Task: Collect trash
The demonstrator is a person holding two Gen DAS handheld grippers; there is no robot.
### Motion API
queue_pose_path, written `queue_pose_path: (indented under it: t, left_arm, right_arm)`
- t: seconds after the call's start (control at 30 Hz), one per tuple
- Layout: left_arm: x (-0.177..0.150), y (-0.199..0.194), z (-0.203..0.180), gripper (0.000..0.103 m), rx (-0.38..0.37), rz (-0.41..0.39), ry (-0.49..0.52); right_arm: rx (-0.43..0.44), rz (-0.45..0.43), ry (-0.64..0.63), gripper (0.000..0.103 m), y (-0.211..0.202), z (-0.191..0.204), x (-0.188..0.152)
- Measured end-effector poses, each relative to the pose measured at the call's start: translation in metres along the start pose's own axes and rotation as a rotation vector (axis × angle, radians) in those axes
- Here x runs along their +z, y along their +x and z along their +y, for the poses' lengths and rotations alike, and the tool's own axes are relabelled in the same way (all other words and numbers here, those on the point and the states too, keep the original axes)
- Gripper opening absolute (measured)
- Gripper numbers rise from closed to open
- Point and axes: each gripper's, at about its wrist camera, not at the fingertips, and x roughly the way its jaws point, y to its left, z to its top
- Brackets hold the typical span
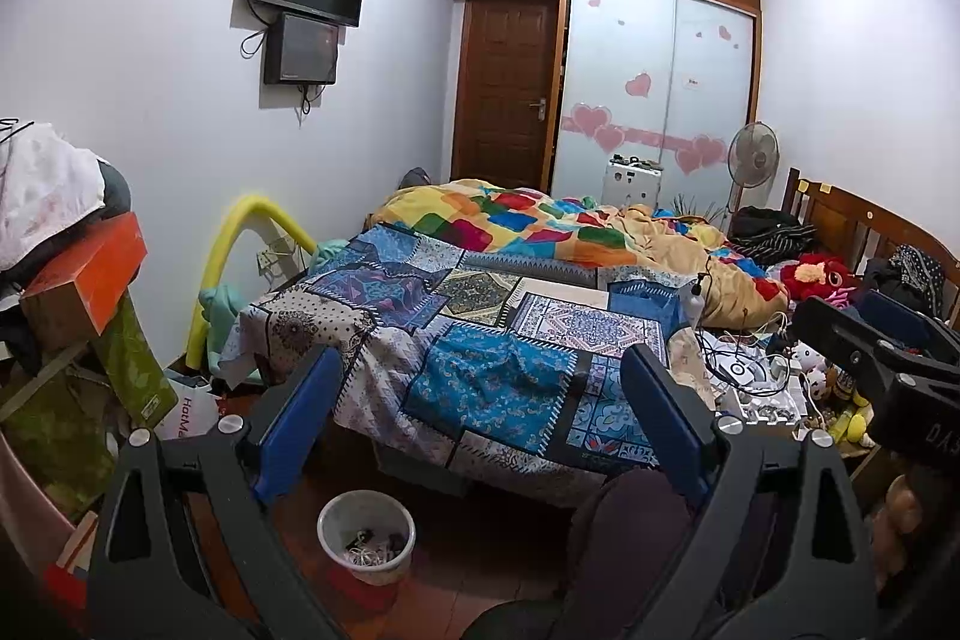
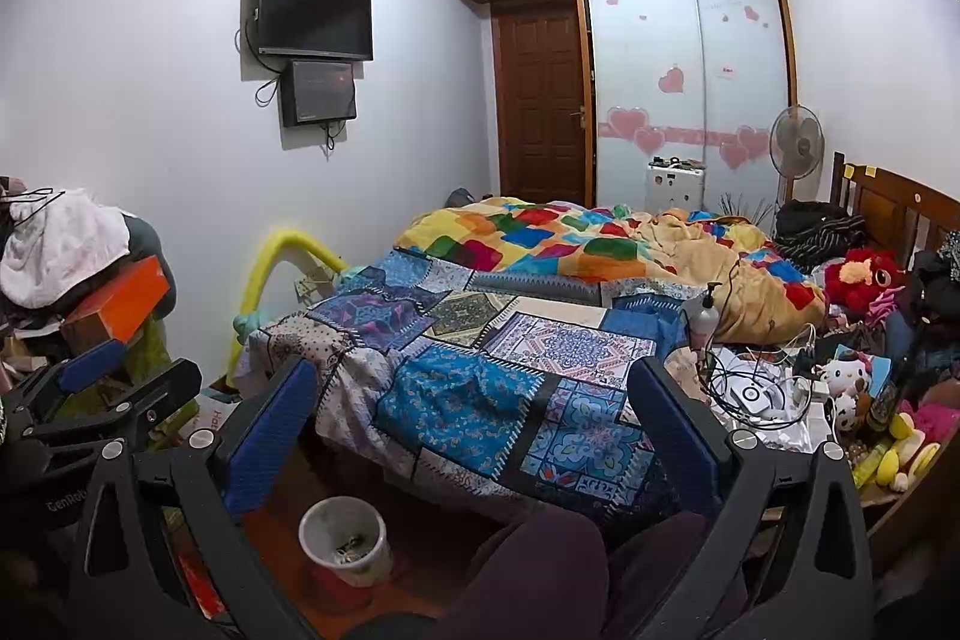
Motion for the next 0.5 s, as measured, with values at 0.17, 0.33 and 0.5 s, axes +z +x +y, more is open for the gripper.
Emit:
queue_pose_path:
  t: [0.17, 0.33, 0.5]
  left_arm:
    - [-0.0002, 0.0001, 0.0004, 0.095, 0.001, 0.001, -0.001]
    - [0.0001, 0.0002, 0.0012, 0.097, 0.002, 0.001, -0.005]
    - [-0.0006, -0.0007, -0.0009, 0.098, 0.008, -0.002, -0.015]
  right_arm:
    - [-0.001, 0.001, 0.001, 0.103, 0.0006, 0.0015, -0.0003]
    - [-0.002, 0.002, 0.001, 0.103, -0.0029, -0.0004, 0.0017]
    - [-0.002, 0.003, 0.001, 0.103, -0.0022, 0.0006, 0.0014]
